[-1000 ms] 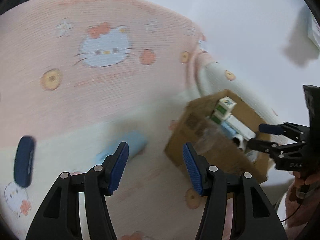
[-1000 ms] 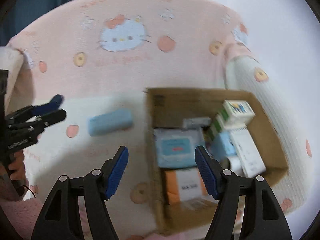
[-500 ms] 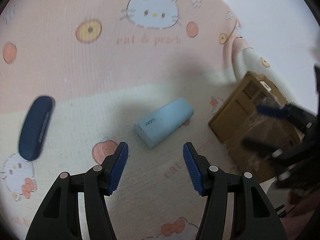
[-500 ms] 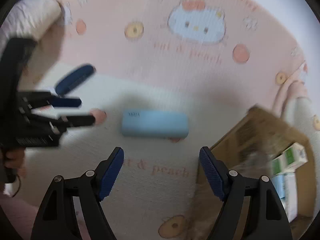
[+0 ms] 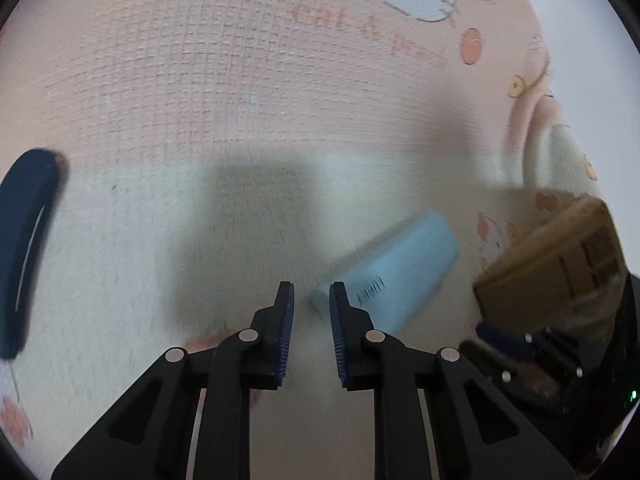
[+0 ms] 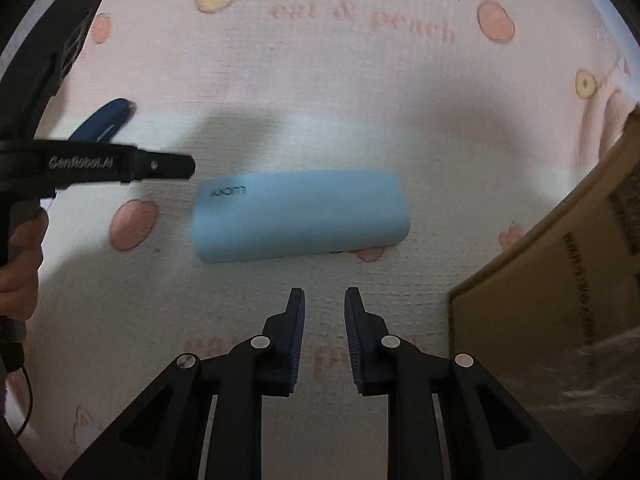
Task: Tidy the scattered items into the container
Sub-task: 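Withdraw both grippers from the box toward the light-blue LUCKY case, then position both grippers around the LUCKY case and close on it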
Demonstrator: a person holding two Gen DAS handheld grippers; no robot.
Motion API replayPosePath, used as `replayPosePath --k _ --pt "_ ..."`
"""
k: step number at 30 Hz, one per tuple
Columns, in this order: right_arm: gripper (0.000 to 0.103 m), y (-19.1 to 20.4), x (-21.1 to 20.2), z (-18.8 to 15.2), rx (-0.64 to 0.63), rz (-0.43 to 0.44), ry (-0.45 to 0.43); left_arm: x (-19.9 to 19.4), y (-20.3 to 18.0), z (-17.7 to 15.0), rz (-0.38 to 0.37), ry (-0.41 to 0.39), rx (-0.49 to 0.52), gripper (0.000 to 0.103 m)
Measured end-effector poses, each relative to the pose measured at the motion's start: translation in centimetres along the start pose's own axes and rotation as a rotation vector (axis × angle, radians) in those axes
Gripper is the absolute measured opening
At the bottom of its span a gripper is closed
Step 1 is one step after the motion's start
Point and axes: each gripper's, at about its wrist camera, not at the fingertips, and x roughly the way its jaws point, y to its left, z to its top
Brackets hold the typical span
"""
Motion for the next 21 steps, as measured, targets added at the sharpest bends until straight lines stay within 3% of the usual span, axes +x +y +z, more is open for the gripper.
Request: replayPosePath --k 4,6,8,12,21 --pt "0.018 -1.1 2.2 0.5 0.106 0.037 0.057 1.8 0.0 1.7 0.002 0.009 0.02 0.018" --pt "0.018 -1.6 3.1 0.5 0.152 0.04 0.076 2.8 -0.2 2.2 -0.032 0.043 0.045 0.018" --pt "0.018 -1.6 3.5 0.4 0.161 0.05 0.084 3.7 -0.4 2.3 -0.011 0.074 0.069 0.018" --pt "0.018 -1.3 3.7 0.0 0.162 0.105 0.041 3.5 -1.3 1.1 -0.024 0.079 0.136 0.015" --pt "0.018 -2.0 2.4 -1.0 0.168 0.145 -0.024 2.0 -2.7 -2.5 -0.029 0.1 0.129 0.008"
